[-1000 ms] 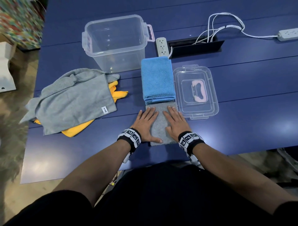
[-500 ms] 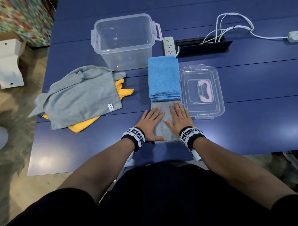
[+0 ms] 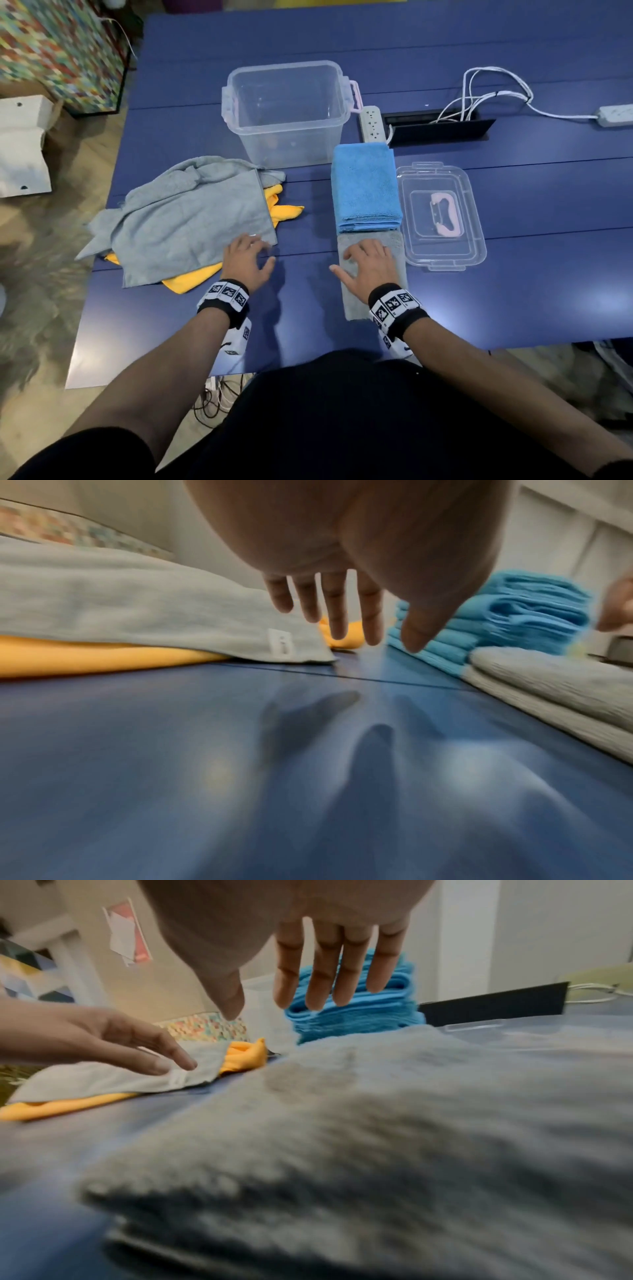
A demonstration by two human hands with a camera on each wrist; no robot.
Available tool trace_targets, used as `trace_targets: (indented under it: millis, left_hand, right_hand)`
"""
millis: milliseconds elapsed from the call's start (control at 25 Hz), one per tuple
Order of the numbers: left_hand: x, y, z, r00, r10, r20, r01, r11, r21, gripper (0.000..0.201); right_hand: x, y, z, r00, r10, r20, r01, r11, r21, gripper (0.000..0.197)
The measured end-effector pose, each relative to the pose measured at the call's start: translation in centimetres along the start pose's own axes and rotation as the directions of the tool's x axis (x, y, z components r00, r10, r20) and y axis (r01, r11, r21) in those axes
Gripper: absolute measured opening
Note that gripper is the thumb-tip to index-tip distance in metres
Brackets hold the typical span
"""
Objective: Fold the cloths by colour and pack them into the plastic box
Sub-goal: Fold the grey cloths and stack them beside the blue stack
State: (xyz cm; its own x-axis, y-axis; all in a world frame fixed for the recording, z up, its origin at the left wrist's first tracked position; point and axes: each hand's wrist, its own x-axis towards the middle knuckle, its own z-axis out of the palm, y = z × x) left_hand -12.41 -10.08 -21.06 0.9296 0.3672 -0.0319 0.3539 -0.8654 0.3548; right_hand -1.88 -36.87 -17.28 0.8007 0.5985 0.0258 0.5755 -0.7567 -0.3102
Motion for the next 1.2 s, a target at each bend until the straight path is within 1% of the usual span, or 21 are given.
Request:
trace_targets:
  millis: [80,120,200,280,400,480,520,600,640,680,760,840,880,920,960,1000,1040,1080,1120,1200]
  left_hand:
    - [0.4,-2.1,-1.6,0.99,-0.099,-0.097,0.104,0.994,0.04,0.039]
    - [0.5,-3.2,-2.3,0.98,-0.153,-0.126,0.16,0.986,0.05,0.033]
    - [0.9,-4.9,-3.5,0.948,-0.28,-0.149,0.287,0.958,0.029,0.034]
    - [0.9,-6.9,-4.5,0.898,-0.401,-0.179,0.401,0.915,-0.04,0.038]
    - [0.6,-10.3,-5.7,0.832,-0.523,-0.184,0.501,0.851,-0.156,0.046]
    - [0.2,-12.6,-6.4,0.761,-0.625,-0.174,0.587,0.777,-0.225,0.051]
    - [-0.1,-13.8,-6.8,0.715,-0.679,-0.168,0.633,0.73,-0.259,0.052]
    - [-0.7,-15.9,-7.3,0.628,-0.767,-0.131,0.707,0.633,-0.315,0.054]
    - [-1.0,-17.0,-7.5,0.605,-0.79,-0.096,0.727,0.598,-0.337,0.056]
    - [-1.3,-17.9,-7.5,0.604,-0.796,-0.046,0.731,0.576,-0.366,0.057]
    - [-1.7,-19.9,-7.7,0.629,-0.775,0.058,0.713,0.546,-0.44,0.063]
    - [-1.8,-21.5,-7.9,0.651,-0.741,0.162,0.708,0.517,-0.482,0.072]
    - [-1.9,-21.7,-7.9,0.659,-0.723,0.206,0.716,0.52,-0.466,0.076]
    - [-1.9,-22.2,-8.0,0.672,-0.705,0.228,0.718,0.546,-0.432,0.078]
    - [-1.9,-22.5,-8.1,0.692,-0.687,0.22,0.707,0.585,-0.398,0.076]
    - [-1.8,-22.6,-8.0,0.713,-0.674,0.192,0.689,0.624,-0.369,0.07]
    - [-1.8,-22.4,-8.0,0.735,-0.657,0.166,0.667,0.657,-0.353,0.063]
    - [-1.5,-22.2,-8.1,0.754,-0.639,0.152,0.645,0.678,-0.352,0.056]
    - [-1.2,-21.9,-8.0,0.775,-0.615,0.146,0.621,0.697,-0.359,0.05]
    - [-0.5,-21.5,-7.6,0.82,-0.553,0.145,0.563,0.736,-0.376,0.044]
  right_hand:
    - [1.2,-2.6,0.6,0.998,-0.046,0.044,0.042,0.996,0.083,0.034]
    - [1.8,-3.9,1.0,0.995,-0.066,0.07,0.057,0.991,0.122,0.033]
    - [2.9,-6.3,1.7,0.986,-0.074,0.147,0.047,0.983,0.177,0.032]
    - [3.7,-8.3,2.6,0.971,-0.013,0.237,-0.044,0.971,0.233,0.032]
    - [5.4,-10.8,4.0,0.928,0.111,0.357,-0.233,0.918,0.321,0.04]
    - [6.8,-12.1,5.1,0.891,0.17,0.421,-0.335,0.873,0.355,0.054]
    - [7.6,-12.8,5.6,0.873,0.198,0.447,-0.385,0.842,0.378,0.062]
    - [9.1,-13.9,6.3,0.84,0.265,0.474,-0.491,0.742,0.456,0.077]
    - [9.9,-14.7,6.5,0.824,0.295,0.483,-0.534,0.687,0.493,0.081]
    - [10.6,-15.1,6.7,0.81,0.324,0.488,-0.567,0.643,0.515,0.082]
    - [11.9,-16.4,7.4,0.785,0.365,0.501,-0.608,0.612,0.506,0.076]
    - [12.6,-17.6,8.2,0.766,0.407,0.498,-0.635,0.601,0.485,0.062]
    - [12.5,-17.9,8.3,0.765,0.422,0.487,-0.637,0.606,0.477,0.052]
    - [12.5,-18.5,8.8,0.772,0.434,0.464,-0.629,0.623,0.465,0.039]
    - [12.4,-19.2,8.8,0.78,0.442,0.443,-0.62,0.643,0.449,0.027]
    - [12.1,-19.5,8.9,0.783,0.445,0.435,-0.617,0.643,0.453,0.023]
    - [11.9,-19.8,8.9,0.782,0.445,0.436,-0.62,0.628,0.471,0.028]
    - [11.8,-19.9,8.8,0.783,0.442,0.437,-0.62,0.603,0.502,0.031]
    - [11.6,-19.9,8.5,0.774,0.448,0.448,-0.633,0.558,0.536,0.03]
    - [11.3,-20.0,7.7,0.763,0.439,0.475,-0.646,0.475,0.598,0.023]
